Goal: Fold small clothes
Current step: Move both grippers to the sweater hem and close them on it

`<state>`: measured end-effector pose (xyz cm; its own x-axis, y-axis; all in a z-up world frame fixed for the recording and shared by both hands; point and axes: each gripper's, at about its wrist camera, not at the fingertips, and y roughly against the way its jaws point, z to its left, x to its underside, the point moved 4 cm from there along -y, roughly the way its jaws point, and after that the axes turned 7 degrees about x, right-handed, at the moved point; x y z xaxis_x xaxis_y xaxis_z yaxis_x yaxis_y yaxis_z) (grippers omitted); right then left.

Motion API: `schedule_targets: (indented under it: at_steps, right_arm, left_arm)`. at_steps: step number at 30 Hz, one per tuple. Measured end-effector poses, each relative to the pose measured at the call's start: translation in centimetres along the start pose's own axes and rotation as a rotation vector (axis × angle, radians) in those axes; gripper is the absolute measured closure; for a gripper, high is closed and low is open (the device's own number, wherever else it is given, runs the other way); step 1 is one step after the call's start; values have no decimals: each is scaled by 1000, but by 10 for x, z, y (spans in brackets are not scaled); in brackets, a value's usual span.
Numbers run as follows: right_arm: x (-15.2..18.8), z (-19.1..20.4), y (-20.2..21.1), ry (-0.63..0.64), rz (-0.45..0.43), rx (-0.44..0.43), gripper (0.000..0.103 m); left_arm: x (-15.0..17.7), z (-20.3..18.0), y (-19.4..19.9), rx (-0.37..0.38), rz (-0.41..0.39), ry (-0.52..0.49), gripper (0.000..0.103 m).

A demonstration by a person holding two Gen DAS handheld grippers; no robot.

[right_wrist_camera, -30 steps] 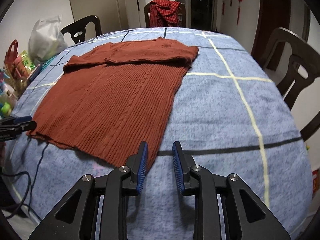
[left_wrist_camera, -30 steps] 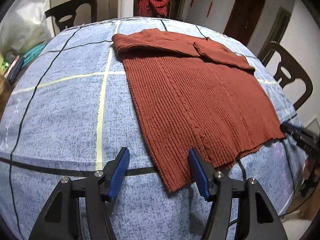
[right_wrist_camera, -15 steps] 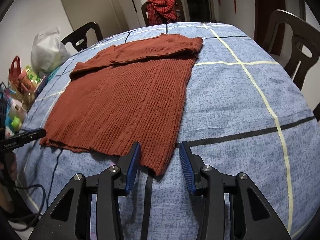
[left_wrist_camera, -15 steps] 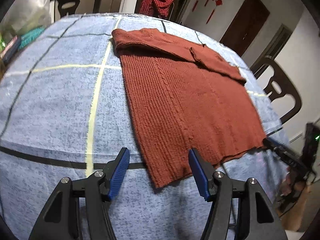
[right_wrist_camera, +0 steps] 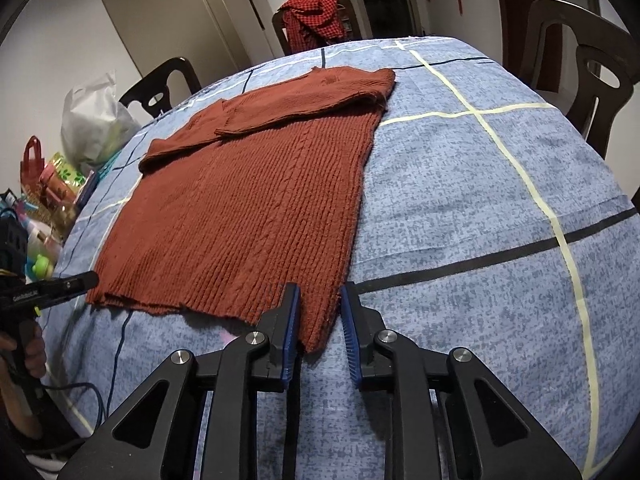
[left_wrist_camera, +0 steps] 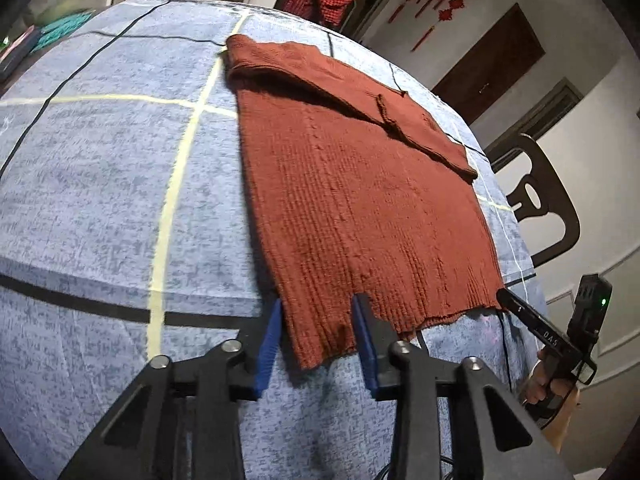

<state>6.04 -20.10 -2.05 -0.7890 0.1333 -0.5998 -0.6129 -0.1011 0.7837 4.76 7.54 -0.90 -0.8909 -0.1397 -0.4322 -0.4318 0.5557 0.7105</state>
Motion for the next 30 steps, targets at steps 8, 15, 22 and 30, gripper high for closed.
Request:
schedule_targets:
  at_steps: [8,15,22,30]
  right_arm:
    - [0,-7,1,-28,8,-42,83]
    - [-1,-7,1,-36,12,-53,83]
    - [0,-11,1,-61,10,-91,96]
    - [-6,-24,9,-134,-21,-142,97]
  left_arm:
    - [0,4,-1,31,-11,51,68]
    - [-3,7,-3,39,-9,67,66]
    - [-1,5,-7,-13,-6,32,94]
    - [-9,5,6,21,-43,39,96]
